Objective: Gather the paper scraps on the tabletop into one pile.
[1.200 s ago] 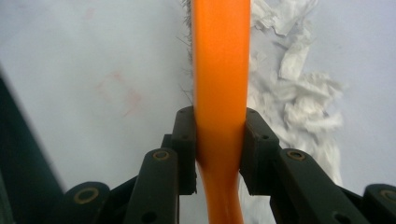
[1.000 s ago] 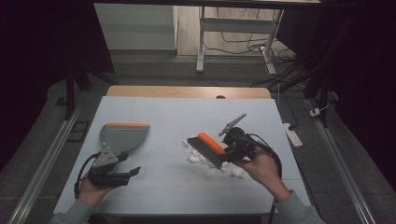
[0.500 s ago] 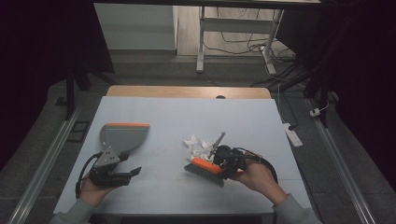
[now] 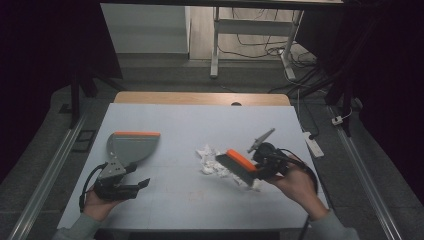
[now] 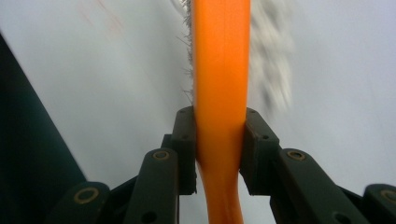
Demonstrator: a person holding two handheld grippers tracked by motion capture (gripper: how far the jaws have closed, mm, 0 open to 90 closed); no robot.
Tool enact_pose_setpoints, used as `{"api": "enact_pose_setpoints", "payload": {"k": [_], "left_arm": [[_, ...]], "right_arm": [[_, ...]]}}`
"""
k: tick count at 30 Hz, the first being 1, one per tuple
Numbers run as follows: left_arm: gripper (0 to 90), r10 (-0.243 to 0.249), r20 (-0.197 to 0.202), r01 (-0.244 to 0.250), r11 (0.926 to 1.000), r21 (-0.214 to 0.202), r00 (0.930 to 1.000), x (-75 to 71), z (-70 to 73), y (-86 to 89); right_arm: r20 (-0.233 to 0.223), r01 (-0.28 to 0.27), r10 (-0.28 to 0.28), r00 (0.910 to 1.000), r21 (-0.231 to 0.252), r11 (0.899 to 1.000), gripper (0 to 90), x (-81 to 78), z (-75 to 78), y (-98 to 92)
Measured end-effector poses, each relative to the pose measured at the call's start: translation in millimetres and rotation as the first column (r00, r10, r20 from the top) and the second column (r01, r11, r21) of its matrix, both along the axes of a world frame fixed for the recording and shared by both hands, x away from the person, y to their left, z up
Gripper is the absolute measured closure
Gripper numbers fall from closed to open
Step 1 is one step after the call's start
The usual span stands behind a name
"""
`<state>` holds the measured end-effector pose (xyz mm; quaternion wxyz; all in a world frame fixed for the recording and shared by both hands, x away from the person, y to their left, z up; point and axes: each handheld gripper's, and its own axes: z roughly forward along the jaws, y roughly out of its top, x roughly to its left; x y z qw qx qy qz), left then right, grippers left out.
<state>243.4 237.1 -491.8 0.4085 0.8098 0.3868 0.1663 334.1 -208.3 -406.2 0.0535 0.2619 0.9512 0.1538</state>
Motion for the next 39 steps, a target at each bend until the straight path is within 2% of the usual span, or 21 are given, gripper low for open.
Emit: {"api": "enact_pose_setpoints", "payload": {"k": [1, 3, 4, 6, 9, 13, 15, 17, 22, 24, 26, 27, 31, 32, 33, 34, 35, 37, 38, 39], "left_arm": [[30.2, -0.004, 0.000, 0.004, 1.0000, 0.000, 1.0000, 0.0, 0.1, -0.8], [30.3, -0.008, 0.003, 0.008, 1.0000, 0.003, 1.0000, 0.2, 0.4, -1.9], [30.3, -0.008, 0.003, 0.008, 1.0000, 0.001, 1.0000, 0.4, 0.6, -2.1], [30.3, -0.008, 0.002, 0.008, 1.0000, -0.002, 1.0000, 1.1, 0.6, -2.5], [30.3, -0.007, 0.000, 0.007, 1.0000, 0.005, 1.0000, 2.0, 0.1, -3.4], [30.2, -0.005, -0.002, 0.005, 0.9999, 0.012, 1.0000, 1.6, -0.2, -4.4], [30.2, -0.003, -0.003, 0.003, 0.9999, 0.015, 1.0000, 1.4, -0.3, -4.6], [30.2, -0.003, -0.005, 0.003, 0.9999, 0.017, 1.0000, 1.9, -0.7, -4.8], [30.1, -0.002, -0.006, 0.002, 0.9998, 0.020, 1.0000, 1.8, -1.0, -5.1], [30.1, -0.001, -0.006, 0.001, 0.9998, 0.020, 1.0000, 1.5, -1.1, -5.1], [30.1, 0.000, -0.007, 0.001, 0.9998, 0.020, 1.0000, 1.5, -1.2, -5.0], [30.1, 0.000, -0.007, 0.000, 0.9998, 0.021, 1.0000, 1.4, -1.2, -4.9], [30.1, 0.000, -0.007, 0.000, 0.9999, 0.016, 1.0000, 0.3, -0.7, -3.4], [30.1, 0.001, -0.006, -0.001, 0.9999, 0.014, 1.0000, 0.1, -0.7, -2.8], [30.2, 0.002, -0.006, -0.002, 0.9999, 0.011, 1.0000, 0.0, -0.7, -2.2], [30.2, 0.003, -0.005, -0.003, 0.9999, 0.012, 1.0000, 0.1, -0.8, -1.6], [30.2, 0.003, -0.006, -0.003, 0.9999, 0.011, 1.0000, 0.5, -0.8, -1.5], [30.2, 0.001, -0.007, -0.001, 0.9999, 0.012, 1.0000, 0.9, -0.9, -2.1], [30.2, -0.002, -0.007, 0.002, 0.9999, 0.013, 1.0000, 0.6, -0.8, -3.0], [30.2, -0.004, -0.004, 0.005, 0.9999, 0.015, 1.0000, 0.3, -0.6, -3.8]], "right_arm": [[-0.009, -0.001, 0.001, 1.0000, -0.029, 1.000, 70.8, -3.2, -0.4, -9.2], [-0.027, -0.052, 0.050, 0.9984, -0.080, 0.995, 70.8, -9.6, -1.6, -25.1], [-0.044, -0.070, 0.066, 0.9968, -0.090, 0.993, 70.8, -11.9, -2.8, -32.1], [-0.061, -0.062, 0.055, 0.9966, -0.128, 0.990, 70.8, -15.0, -6.2, -40.9], [-0.102, -0.123, 0.110, 0.9887, -0.131, 0.984, 70.8, -16.9, -16.2, -45.2], [-0.125, -0.219, 0.201, 0.9716, -0.154, 0.963, 70.8, -10.4, -32.2, -38.8], [-0.119, -0.233, 0.217, 0.9689, -0.138, 0.963, 70.7, -1.3, -35.3, -34.2], [-0.095, -0.274, 0.262, 0.9604, -0.153, 0.950, 70.7, 6.7, -37.4, -26.7], [-0.071, -0.317, 0.309, 0.9485, -0.186, 0.930, 70.7, 25.4, -38.6, -2.6], [-0.033, -0.315, 0.315, 0.9485, -0.193, 0.929, 70.7, 30.4, -36.9, 3.8], [0.016, -0.300, 0.308, 0.9512, -0.185, 0.936, 70.8, 36.4, -34.5, 8.4], [0.039, -0.286, 0.297, 0.9540, -0.173, 0.942, 70.8, 40.2, -33.8, 10.0], [0.064, -0.219, 0.225, 0.9723, -0.087, 0.972, 70.7, 46.2, -30.0, 10.5], [0.070, -0.190, 0.193, 0.9787, -0.049, 0.981, 70.7, 45.1, -26.3, 7.5], [0.058, -0.147, 0.147, 0.9874, 0.001, 0.989, 70.7, 43.4, -21.3, 2.6], [0.052, -0.104, 0.101, 0.9935, 0.047, 0.994, 70.7, 42.1, -16.2, -3.9], [0.047, -0.040, 0.036, 0.9983, 0.083, 0.996, 70.7, 40.5, -11.1, -10.5], [0.023, 0.079, -0.082, 0.9963, 0.113, 0.990, 70.7, 38.5, -3.1, -23.0], [0.020, 0.136, -0.139, 0.9901, 0.107, 0.985, 70.7, 38.1, -0.8, -28.2], [0.018, 0.201, -0.203, 0.9790, 0.088, 0.976, 70.7, 38.1, 0.5, -32.8]]}}
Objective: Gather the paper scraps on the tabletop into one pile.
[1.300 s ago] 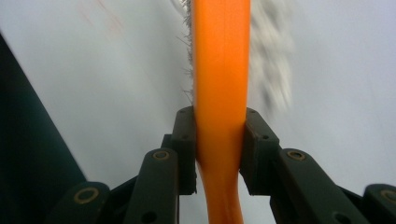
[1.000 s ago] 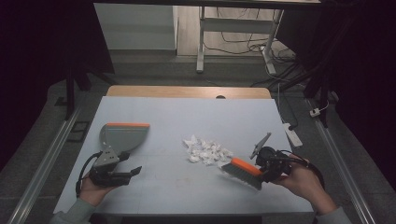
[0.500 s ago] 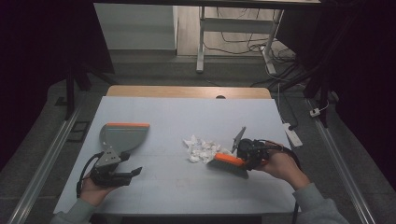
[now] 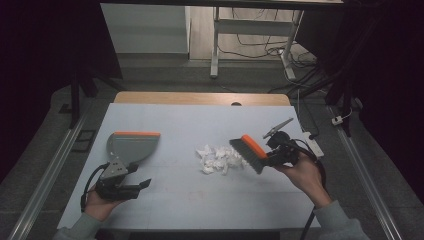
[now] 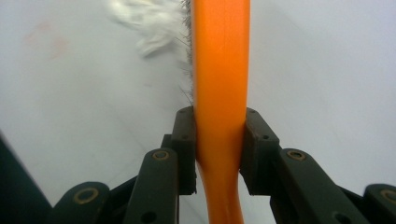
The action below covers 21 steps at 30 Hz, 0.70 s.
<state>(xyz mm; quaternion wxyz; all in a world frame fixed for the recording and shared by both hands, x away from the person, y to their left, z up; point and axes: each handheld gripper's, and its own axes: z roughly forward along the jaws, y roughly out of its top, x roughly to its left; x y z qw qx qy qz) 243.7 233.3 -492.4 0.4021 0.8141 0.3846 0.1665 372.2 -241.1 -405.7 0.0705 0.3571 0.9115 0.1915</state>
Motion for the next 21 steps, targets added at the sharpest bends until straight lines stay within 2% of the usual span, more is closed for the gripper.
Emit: {"api": "enact_pose_setpoints", "payload": {"k": [2, 4, 8, 12, 15, 17, 19, 21], "left_arm": [[30.2, -0.004, 0.004, 0.004, 1.0000, -0.001, 1.0000, -0.3, 0.5, -0.8], [30.3, -0.004, 0.003, 0.004, 1.0000, -0.003, 1.0000, 0.2, 0.5, -0.7], [30.3, -0.004, 0.002, 0.004, 1.0000, -0.005, 1.0000, 0.7, 0.5, -0.1], [30.3, -0.002, 0.005, 0.002, 1.0000, -0.007, 1.0000, 0.0, 0.6, 1.2], [30.3, -0.005, 0.004, 0.005, 1.0000, -0.008, 1.0000, -0.1, 0.4, 1.7], [30.3, -0.005, 0.006, 0.005, 0.9999, -0.009, 1.0000, -0.5, 0.4, 1.9], [30.3, -0.005, 0.007, 0.005, 0.9999, -0.012, 1.0000, -0.8, 0.5, 2.3], [30.3, -0.007, 0.006, 0.007, 0.9999, -0.012, 1.0000, -1.1, 0.6, 3.1]], "right_arm": [[-0.043, 0.113, -0.115, 0.9925, -0.038, 0.993, 70.7, 3.2, -1.0, -8.0], [-0.078, 0.184, -0.190, 0.9787, -0.072, 0.980, 70.7, 9.1, -5.6, -13.0], [-0.133, 0.231, -0.247, 0.9597, -0.128, 0.964, 70.8, 24.4, -19.0, -8.1], [-0.199, 0.239, -0.270, 0.9421, -0.165, 0.957, 70.8, 39.5, -34.3, 9.9], [-0.217, 0.224, -0.256, 0.9421, -0.162, 0.961, 70.8, 45.2, -34.9, 26.9], [-0.231, 0.216, -0.244, 0.9419, -0.139, 0.966, 70.8, 47.1, -33.6, 37.2], [-0.237, 0.213, -0.233, 0.9433, -0.106, 0.971, 70.9, 47.9, -31.5, 45.5], [-0.232, 0.202, -0.212, 0.9493, -0.063, 0.977, 70.8, 48.2, -28.7, 48.9]]}}
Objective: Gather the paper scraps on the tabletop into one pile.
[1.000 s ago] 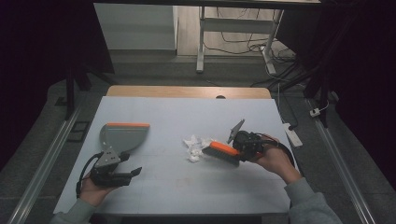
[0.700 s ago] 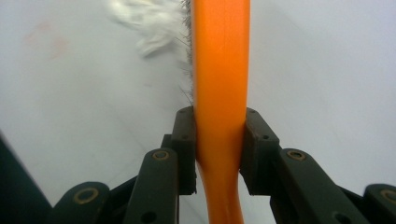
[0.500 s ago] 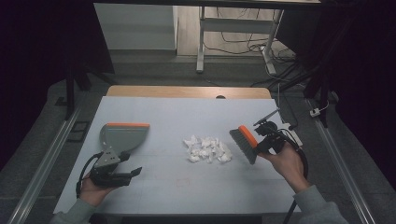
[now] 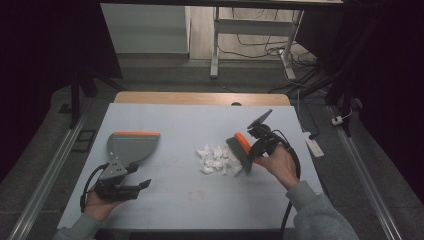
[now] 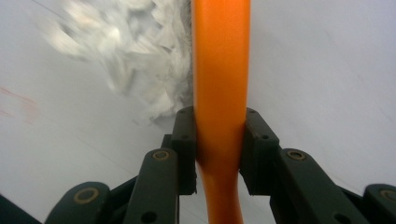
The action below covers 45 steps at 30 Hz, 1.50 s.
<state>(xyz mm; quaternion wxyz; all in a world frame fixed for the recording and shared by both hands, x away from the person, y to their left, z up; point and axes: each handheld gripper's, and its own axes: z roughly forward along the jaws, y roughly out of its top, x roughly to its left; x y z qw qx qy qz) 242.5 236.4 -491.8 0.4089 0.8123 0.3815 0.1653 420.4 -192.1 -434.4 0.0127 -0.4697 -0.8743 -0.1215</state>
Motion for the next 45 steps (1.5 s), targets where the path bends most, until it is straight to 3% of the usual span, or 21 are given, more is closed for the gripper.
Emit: {"api": "enact_pose_setpoints", "payload": {"k": [4, 8, 11, 16, 24, 33, 39, 45], "left_arm": [[30.4, 0.000, 0.001, 0.000, 1.0000, 0.001, 1.0000, -0.2, 0.2, 0.3], [30.4, 0.002, 0.000, -0.002, 1.0000, 0.007, 1.0000, 0.5, -0.3, -1.3], [30.4, 0.004, -0.002, -0.004, 0.9999, 0.011, 1.0000, 1.0, -0.6, -2.8], [30.3, 0.005, -0.004, -0.005, 0.9998, 0.018, 1.0000, 1.1, -0.7, -3.8], [30.3, 0.008, -0.008, -0.008, 0.9997, 0.023, 0.9999, 1.8, -1.1, -4.3], [30.4, 0.013, -0.010, -0.013, 0.9997, 0.022, 0.9999, 2.5, -1.4, -4.5], [30.3, 0.016, -0.013, -0.016, 0.9996, 0.024, 0.9998, 3.3, -1.7, -4.9], [30.3, 0.017, -0.015, -0.017, 0.9993, 0.033, 0.9997, 4.4, -2.5, -7.2]], "right_arm": [[0.053, 0.009, -0.011, 0.9985, 0.051, 0.999, 70.8, -2.4, 6.5, -5.2], [0.142, 0.025, -0.037, 0.9892, 0.083, 0.996, 70.7, -6.9, 17.0, -25.0], [0.173, 0.027, -0.051, 0.9837, 0.136, 0.990, 70.8, -11.1, 23.2, -40.1], [0.222, -0.007, -0.033, 0.9744, 0.176, 0.984, 70.8, -19.9, 24.4, -55.8], [0.284, -0.051, -0.003, 0.9587, 0.183, 0.982, 70.8, -37.9, 11.4, -72.5], [0.372, -0.101, 0.031, 0.9277, 0.172, 0.980, 70.8, -69.4, 2.4, -93.2], [0.421, -0.106, 0.013, 0.9069, 0.199, 0.974, 70.8, -90.0, -11.3, -113.7], [0.439, -0.102, -0.001, 0.8987, 0.210, 0.972, 70.8, -102.2, -19.1, -129.0]]}}
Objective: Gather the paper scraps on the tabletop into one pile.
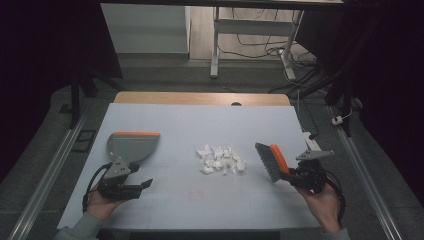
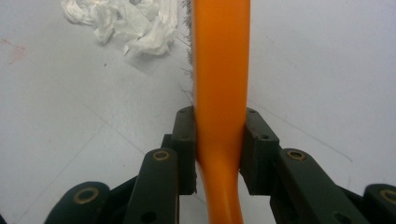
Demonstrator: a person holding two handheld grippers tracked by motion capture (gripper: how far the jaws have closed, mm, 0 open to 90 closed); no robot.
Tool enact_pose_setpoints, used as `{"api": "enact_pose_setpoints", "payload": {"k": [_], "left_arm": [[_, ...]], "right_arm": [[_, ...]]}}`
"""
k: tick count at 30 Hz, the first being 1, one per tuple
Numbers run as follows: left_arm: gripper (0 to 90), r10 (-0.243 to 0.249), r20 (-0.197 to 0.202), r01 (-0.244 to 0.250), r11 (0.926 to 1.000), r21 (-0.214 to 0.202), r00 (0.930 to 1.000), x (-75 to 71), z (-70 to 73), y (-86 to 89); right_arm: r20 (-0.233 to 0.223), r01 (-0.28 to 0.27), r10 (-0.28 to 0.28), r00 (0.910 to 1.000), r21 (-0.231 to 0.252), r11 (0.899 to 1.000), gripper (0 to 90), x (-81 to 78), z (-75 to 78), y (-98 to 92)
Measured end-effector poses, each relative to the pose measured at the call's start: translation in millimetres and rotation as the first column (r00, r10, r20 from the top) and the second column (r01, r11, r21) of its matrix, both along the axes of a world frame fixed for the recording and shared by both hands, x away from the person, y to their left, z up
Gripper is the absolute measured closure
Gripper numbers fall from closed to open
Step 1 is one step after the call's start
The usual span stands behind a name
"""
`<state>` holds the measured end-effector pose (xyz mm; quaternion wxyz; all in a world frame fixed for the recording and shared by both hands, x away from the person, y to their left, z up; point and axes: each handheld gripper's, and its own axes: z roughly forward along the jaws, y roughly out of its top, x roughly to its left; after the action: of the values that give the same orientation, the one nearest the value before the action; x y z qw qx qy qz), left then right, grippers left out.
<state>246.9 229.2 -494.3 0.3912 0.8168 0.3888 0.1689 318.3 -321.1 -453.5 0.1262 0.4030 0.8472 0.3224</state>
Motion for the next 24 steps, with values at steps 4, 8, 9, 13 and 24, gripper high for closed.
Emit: {"api": "enact_pose_setpoints", "payload": {"k": [4, 8, 9, 13, 24], "left_arm": [[30.3, -0.001, -0.002, 0.001, 1.0000, 0.004, 1.0000, 0.5, -0.4, -1.5], [30.2, -0.001, -0.002, 0.001, 1.0000, 0.007, 1.0000, 1.2, -0.7, -1.0], [30.2, -0.001, -0.002, 0.001, 1.0000, 0.005, 1.0000, 1.2, -0.7, -0.7], [30.2, -0.001, -0.001, 0.001, 1.0000, 0.001, 1.0000, 1.0, -0.6, 0.1], [30.0, 0.000, -0.001, 0.000, 1.0000, 0.002, 1.0000, 0.7, -0.4, -0.5]], "right_arm": [[0.001, -0.005, 0.005, 1.0000, 0.000, 1.000, 70.7, -1.4, -1.8, -2.4], [0.005, -0.016, 0.016, 0.9999, 0.002, 1.000, 70.7, -0.5, -2.6, 0.5], [0.009, -0.017, 0.017, 0.9998, -0.004, 1.000, 70.7, -0.7, -2.6, 1.6], [0.013, -0.020, 0.020, 0.9997, -0.008, 1.000, 70.7, -1.5, -2.7, 3.5], [0.027, -0.026, 0.027, 0.9993, -0.007, 1.000, 70.7, -3.1, -1.6, 3.5]]}}
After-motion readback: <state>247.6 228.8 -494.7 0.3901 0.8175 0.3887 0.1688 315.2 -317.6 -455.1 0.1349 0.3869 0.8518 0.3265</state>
